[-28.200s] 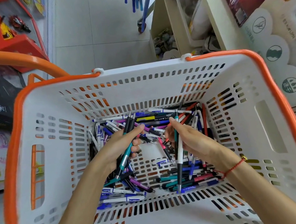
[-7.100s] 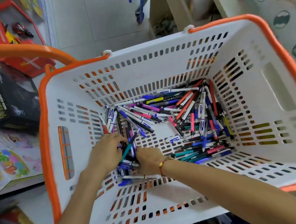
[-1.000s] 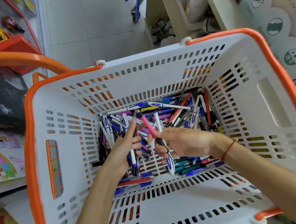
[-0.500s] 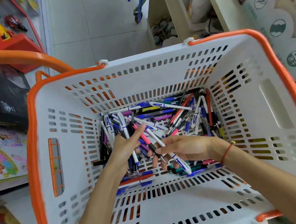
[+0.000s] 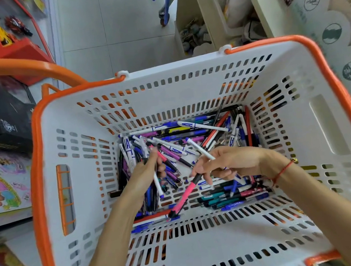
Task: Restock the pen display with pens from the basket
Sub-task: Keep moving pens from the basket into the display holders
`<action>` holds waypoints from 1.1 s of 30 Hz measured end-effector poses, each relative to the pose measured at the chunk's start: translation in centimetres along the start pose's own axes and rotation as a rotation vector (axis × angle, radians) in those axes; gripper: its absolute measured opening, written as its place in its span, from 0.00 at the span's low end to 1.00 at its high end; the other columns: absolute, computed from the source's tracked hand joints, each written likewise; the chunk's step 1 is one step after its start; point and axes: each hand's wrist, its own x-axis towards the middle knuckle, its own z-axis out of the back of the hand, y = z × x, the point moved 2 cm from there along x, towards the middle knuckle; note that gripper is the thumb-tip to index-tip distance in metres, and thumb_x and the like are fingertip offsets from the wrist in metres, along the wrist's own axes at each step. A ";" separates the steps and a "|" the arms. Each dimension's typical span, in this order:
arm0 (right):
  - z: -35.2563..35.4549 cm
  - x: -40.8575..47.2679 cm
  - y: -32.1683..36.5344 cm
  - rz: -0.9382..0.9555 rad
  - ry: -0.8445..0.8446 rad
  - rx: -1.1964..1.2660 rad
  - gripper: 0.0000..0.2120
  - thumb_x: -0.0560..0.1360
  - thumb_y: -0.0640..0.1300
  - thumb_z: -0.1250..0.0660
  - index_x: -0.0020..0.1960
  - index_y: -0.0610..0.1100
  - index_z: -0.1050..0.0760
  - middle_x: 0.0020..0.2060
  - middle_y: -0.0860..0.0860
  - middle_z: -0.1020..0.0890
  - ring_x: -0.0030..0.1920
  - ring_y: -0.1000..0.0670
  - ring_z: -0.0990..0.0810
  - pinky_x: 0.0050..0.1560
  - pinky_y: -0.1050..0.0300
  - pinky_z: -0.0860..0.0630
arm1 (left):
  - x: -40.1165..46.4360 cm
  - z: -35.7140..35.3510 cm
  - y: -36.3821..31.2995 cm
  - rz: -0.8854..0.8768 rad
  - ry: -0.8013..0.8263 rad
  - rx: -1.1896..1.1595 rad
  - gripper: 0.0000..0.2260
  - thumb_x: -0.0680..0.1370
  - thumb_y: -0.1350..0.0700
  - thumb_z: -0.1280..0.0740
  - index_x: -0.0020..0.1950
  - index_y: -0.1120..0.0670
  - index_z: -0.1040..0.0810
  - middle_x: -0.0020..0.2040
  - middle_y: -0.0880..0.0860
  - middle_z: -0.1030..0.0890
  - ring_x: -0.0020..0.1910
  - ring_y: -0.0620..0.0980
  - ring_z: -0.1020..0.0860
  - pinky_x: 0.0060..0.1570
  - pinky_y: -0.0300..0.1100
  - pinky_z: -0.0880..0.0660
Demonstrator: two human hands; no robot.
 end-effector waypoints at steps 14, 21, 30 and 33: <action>-1.0 1.8 -0.3 0.102 -0.244 0.323 0.23 0.82 0.32 0.45 0.74 0.45 0.42 0.45 0.44 0.18 0.38 0.50 0.22 0.36 0.61 0.27 | -0.7 -1.9 0.1 0.050 0.211 0.002 0.13 0.80 0.46 0.37 0.42 0.54 0.27 0.32 0.49 0.27 0.29 0.44 0.29 0.39 0.40 0.25; -1.1 1.3 0.0 0.153 -0.166 0.432 0.16 0.84 0.47 0.47 0.64 0.43 0.26 0.58 0.43 0.18 0.46 0.49 0.15 0.46 0.60 0.18 | -0.2 -1.3 0.0 -0.044 0.166 -0.083 0.10 0.82 0.52 0.37 0.50 0.58 0.23 0.32 0.49 0.27 0.28 0.42 0.29 0.32 0.36 0.26; -1.8 1.4 0.3 0.198 -0.249 0.146 0.13 0.82 0.47 0.42 0.56 0.40 0.23 0.41 0.46 0.14 0.29 0.53 0.22 0.29 0.63 0.32 | -0.6 -0.8 -0.7 -0.015 0.115 -0.443 0.09 0.81 0.54 0.39 0.59 0.54 0.23 0.55 0.54 0.16 0.56 0.51 0.18 0.58 0.52 0.24; -2.9 1.1 1.0 0.251 -0.345 -0.153 0.15 0.81 0.52 0.41 0.51 0.46 0.18 0.27 0.48 0.22 0.24 0.50 0.35 0.25 0.62 0.39 | -1.7 -1.5 -1.7 0.007 0.139 -0.404 0.17 0.76 0.51 0.31 0.64 0.52 0.23 0.60 0.54 0.18 0.59 0.52 0.19 0.61 0.54 0.25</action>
